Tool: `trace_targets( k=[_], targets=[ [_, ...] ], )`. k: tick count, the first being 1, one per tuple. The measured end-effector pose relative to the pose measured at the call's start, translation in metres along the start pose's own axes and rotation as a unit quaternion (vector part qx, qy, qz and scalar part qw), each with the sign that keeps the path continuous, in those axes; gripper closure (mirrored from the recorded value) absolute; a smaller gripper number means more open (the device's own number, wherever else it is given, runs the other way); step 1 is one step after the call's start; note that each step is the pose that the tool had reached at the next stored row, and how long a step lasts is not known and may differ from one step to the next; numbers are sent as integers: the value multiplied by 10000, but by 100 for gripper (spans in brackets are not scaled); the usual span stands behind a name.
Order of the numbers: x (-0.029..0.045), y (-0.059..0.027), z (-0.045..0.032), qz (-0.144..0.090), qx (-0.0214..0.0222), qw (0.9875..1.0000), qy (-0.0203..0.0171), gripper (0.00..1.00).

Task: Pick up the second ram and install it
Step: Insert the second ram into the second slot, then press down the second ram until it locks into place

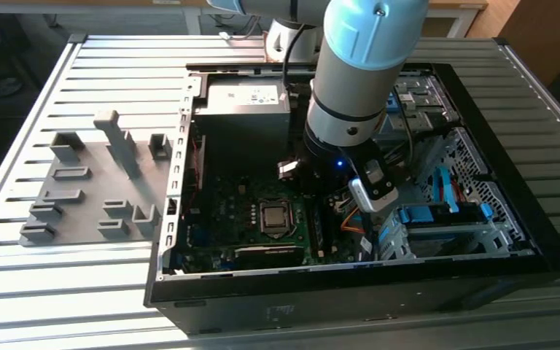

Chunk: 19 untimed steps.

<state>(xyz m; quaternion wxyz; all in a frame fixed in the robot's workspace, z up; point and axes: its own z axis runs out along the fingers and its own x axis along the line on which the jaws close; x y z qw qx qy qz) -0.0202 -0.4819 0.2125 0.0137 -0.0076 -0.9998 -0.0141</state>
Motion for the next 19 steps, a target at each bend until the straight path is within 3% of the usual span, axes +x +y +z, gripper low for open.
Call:
trace_targets(
  k=[8, 19],
  targets=[
    [-1, -1, 26, 0, -8, 10000, 1, 86],
    [0, 0, -1, 22, -9, 10000, 0, 86]
  ],
)
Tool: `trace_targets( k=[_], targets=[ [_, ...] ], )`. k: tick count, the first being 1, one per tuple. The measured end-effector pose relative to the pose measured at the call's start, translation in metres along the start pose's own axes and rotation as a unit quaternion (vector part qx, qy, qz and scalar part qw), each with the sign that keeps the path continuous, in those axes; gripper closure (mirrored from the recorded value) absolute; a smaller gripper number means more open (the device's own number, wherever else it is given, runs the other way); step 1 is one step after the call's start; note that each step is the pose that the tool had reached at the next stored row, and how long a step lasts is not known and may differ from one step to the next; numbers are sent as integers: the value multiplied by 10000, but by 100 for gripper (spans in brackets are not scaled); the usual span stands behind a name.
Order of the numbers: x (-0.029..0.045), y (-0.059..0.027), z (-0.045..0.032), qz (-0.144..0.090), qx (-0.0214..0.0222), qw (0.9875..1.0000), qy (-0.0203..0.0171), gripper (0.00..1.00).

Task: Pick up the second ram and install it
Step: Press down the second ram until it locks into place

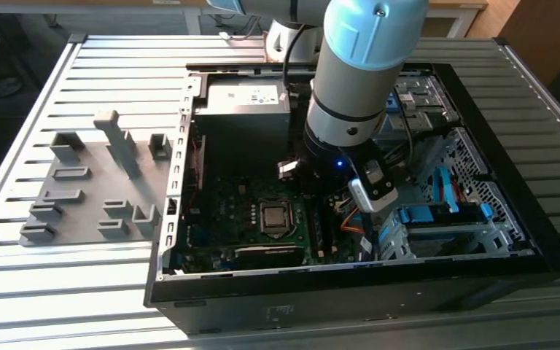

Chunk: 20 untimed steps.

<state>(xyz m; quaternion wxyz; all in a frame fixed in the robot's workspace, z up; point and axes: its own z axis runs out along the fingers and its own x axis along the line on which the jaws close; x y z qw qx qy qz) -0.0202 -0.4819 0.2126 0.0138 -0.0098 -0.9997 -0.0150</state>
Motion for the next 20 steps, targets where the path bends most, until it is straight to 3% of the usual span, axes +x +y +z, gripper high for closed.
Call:
trace_targets(
  k=[20],
  targets=[
    [-8, -1, 48, 39, -3, 10000, -1, 86]
  ],
)
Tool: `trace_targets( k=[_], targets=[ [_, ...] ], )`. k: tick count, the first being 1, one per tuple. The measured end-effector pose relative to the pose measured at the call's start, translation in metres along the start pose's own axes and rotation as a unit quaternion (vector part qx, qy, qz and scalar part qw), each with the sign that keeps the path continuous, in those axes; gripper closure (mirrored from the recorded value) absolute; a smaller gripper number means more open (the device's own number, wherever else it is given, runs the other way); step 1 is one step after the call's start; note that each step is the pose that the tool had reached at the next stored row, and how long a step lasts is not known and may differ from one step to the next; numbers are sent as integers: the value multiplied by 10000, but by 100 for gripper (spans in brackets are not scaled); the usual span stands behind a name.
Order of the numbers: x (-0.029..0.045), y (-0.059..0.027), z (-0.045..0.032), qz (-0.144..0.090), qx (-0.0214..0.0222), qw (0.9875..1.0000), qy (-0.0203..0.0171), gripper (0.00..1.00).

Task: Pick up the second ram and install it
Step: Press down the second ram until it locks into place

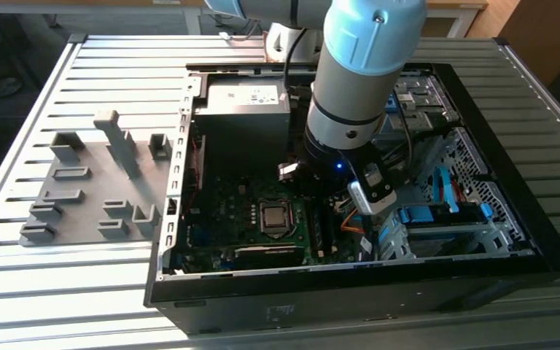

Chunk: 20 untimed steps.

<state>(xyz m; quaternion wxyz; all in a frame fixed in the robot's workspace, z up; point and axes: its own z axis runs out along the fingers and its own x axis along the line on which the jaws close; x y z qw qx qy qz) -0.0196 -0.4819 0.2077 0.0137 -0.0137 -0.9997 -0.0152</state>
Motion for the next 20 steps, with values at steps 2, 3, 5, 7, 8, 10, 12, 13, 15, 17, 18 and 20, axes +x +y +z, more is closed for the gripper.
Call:
trace_targets(
  k=[2, 3, 5, 7, 8, 10, 12, 13, 15, 17, 18, 20],
  targets=[
    [0, 0, 1, 0, 0, 10000, 0, 86],
    [0, 0, 1, 0, 0, 10000, 0, 86],
    [0, 0, 1, 0, 0, 10000, 0, 86],
    [0, 0, 2, 0, -1, 10000, 0, 85],
    [0, 0, 2, 0, -1, 10000, 0, 85],
    [0, 0, 2, 0, -1, 10000, 0, 78],
    [0, 0, -3, 0, -1, 10000, 0, 78],
    [1, 1, -17, 0, -1, 10000, 0, 78],
    [2, 2, -65, 0, -1, 10000, 0, 78],
    [3, 3, -120, 0, -2, 10000, 0, 78],
    [4, 4, -150, 0, -1, 10000, 0, 78],
    [6, 6, -207, 0, -2, 10000, 0, 78]
  ],
)
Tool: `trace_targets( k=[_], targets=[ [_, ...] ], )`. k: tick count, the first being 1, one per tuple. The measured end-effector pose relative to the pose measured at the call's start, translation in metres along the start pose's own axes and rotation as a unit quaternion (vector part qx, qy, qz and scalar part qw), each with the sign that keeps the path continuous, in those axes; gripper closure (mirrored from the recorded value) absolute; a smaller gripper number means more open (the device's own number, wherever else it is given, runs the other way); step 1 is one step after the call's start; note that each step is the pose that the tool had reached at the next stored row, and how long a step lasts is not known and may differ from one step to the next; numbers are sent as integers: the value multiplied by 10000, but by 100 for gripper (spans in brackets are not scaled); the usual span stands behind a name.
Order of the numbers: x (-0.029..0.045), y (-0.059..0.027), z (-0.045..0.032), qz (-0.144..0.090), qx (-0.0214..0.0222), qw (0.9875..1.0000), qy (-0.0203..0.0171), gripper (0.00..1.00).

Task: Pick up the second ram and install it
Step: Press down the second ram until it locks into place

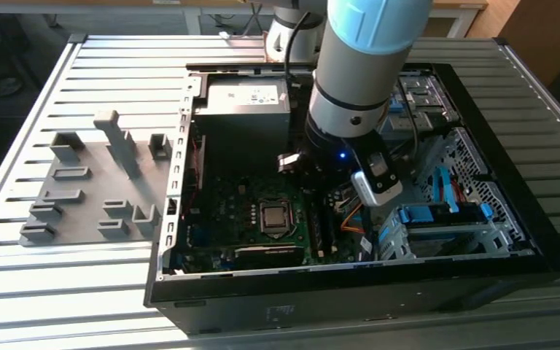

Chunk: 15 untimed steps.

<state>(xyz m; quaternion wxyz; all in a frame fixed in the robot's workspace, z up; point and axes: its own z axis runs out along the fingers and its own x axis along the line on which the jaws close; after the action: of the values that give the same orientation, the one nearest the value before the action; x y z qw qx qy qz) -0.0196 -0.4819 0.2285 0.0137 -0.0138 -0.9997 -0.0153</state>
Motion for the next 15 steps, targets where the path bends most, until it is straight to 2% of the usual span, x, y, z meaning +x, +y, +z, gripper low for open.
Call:
trace_targets(
  k=[2, 3, 5, 15],
  targets=[
    [1, 1, -42, 0, 1, 10000, 0, 80],
    [1, 2, -47, 0, 0, 10000, 0, 86],
    [1, 2, -46, 0, -1, 10000, 0, 89],
    [-2, -40, -31, 3, 13, 10000, 0, 89]
  ],
)
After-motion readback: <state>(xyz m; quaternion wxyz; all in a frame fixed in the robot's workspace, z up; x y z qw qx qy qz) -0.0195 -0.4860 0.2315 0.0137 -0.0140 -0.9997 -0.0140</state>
